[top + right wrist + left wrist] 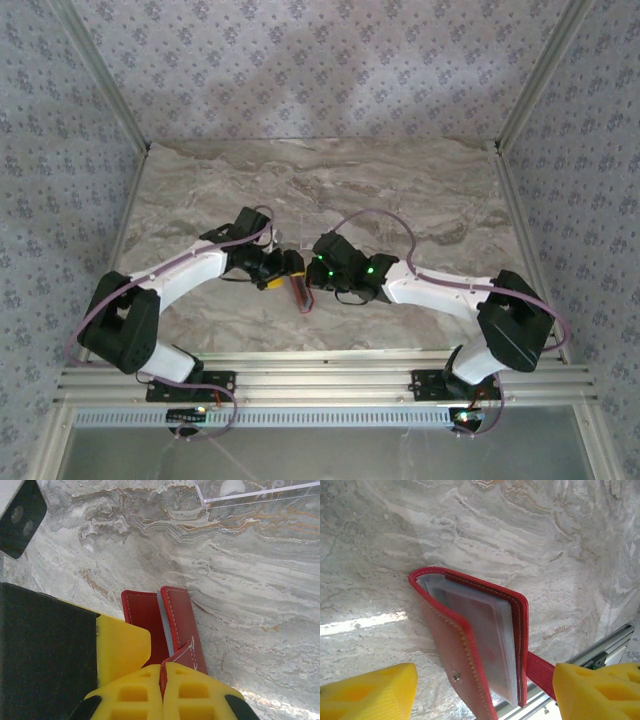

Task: Take the credit cards out of the card holder

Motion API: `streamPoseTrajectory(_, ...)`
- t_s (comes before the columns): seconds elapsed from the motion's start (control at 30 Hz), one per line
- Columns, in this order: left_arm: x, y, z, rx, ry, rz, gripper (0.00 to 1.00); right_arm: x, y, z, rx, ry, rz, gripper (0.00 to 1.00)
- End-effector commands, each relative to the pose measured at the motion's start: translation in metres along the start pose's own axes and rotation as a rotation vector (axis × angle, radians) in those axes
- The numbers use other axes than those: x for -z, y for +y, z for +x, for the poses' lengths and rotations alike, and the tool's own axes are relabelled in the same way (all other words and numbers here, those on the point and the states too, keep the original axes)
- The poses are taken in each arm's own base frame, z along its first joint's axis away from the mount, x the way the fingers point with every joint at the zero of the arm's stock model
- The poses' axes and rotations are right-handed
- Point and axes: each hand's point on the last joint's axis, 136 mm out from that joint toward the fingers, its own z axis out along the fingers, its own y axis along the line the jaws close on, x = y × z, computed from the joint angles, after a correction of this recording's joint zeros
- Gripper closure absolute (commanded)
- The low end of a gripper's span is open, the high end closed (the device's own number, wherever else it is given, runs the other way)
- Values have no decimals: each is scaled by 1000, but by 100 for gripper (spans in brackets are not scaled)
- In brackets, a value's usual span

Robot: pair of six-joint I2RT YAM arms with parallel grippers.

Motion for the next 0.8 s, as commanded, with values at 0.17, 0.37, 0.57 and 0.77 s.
streamPoseTrajectory(0.17, -3, 10, 8, 9, 22, -17, 45, 4, -12, -1, -58, -27, 27, 100)
streamPoseTrajectory(0.37, 6, 22, 12, -14, 8, -86, 63, 8, -28, -1, -96, -50, 66, 100)
streamPoseTrajectory(0.57, 9, 35, 14, -28, 2, -156, 81, 16, -35, -6, -114, -84, 86, 100)
streamPoseTrajectory(0.77, 4, 37, 9, -36, 0, -163, 94, 24, -21, -12, -110, -110, 26, 100)
